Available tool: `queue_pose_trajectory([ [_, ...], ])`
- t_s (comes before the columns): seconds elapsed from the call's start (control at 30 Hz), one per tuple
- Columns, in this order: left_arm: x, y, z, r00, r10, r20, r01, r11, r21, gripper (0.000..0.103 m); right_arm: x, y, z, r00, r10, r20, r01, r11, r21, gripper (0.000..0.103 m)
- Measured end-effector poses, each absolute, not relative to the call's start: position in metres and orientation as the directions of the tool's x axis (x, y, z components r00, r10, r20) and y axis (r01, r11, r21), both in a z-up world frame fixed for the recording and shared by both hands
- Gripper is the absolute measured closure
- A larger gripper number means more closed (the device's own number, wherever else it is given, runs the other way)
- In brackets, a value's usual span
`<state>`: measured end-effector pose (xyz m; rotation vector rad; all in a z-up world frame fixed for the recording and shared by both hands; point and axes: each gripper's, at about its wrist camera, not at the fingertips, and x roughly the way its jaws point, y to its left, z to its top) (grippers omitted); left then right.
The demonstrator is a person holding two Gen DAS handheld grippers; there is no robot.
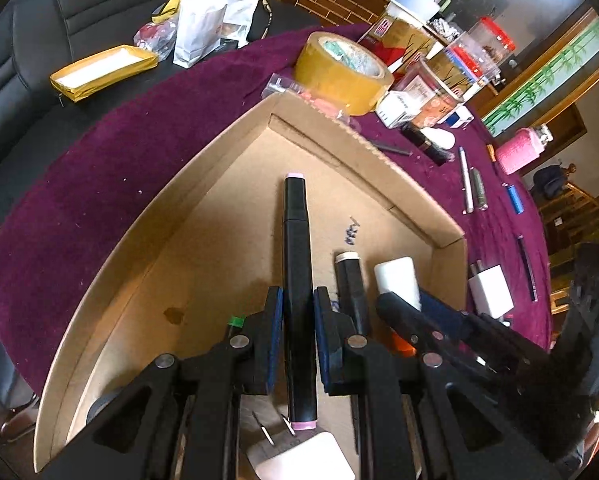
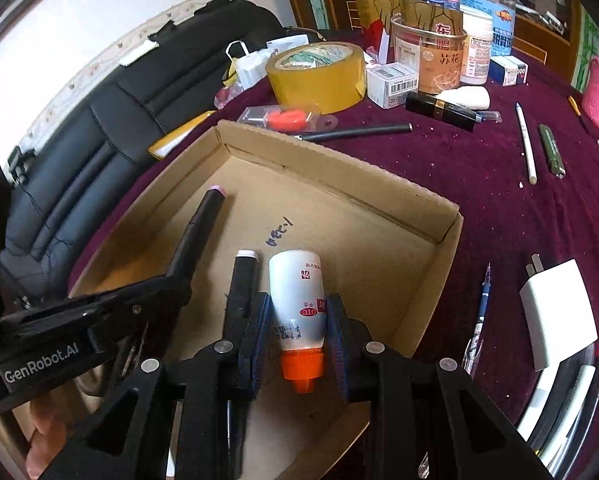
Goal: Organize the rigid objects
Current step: 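Carry the glue bottle and marker into the tray and open both tools, then move both tools away from the tray back over the pile of pens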
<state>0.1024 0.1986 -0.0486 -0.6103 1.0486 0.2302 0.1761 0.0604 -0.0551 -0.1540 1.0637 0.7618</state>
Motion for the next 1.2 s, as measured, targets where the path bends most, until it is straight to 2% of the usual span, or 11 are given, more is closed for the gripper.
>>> queue_pose_trajectory([
  [0.2, 0.105, 0.197, -0.052, 0.480, -0.075, -0.874, -0.464, 0.824, -0.325, 0.088, 0.170, 0.067, -0.055, 0.285, 0.453, -0.845, -0.661, 0.731, 0.169, 0.072],
  [0.5, 0.105, 0.197, -0.052, 0.491, -0.079, -0.868, -0.455, 0.826, -0.333, 0.087, 0.171, 0.066, -0.056, 0.262, 0.449, -0.854, -0.659, 0.730, 0.181, 0.071],
  [0.63, 0.101, 0.201, -0.050, 0.511, -0.121, -0.851, -0.450, 0.806, -0.385, 0.067, 0.168, 0.062, -0.052, 0.244, 0.467, -0.850, -0.667, 0.717, 0.203, 0.059],
  [0.8, 0.091, 0.192, -0.035, 0.542, -0.127, -0.831, -0.427, 0.810, -0.403, 0.066, 0.161, 0.037, -0.038, 0.231, 0.523, -0.821, -0.660, 0.704, 0.262, 0.058],
  [0.93, 0.071, 0.167, -0.011, 0.599, -0.104, -0.794, -0.390, 0.828, -0.403, 0.052, 0.142, -0.004, -0.024, 0.219, 0.608, -0.763, -0.648, 0.675, 0.352, 0.058],
  [1.03, 0.059, 0.134, 0.006, 0.634, -0.112, -0.765, -0.329, 0.856, -0.399, 0.046, 0.125, -0.033, -0.018, 0.236, 0.635, -0.736, -0.639, 0.672, 0.374, 0.058],
  [1.2, 0.052, 0.078, 0.020, 0.644, -0.187, -0.742, -0.210, 0.889, -0.406, 0.042, 0.101, -0.094, -0.015, 0.300, 0.661, -0.688, -0.605, 0.690, 0.398, 0.058],
])
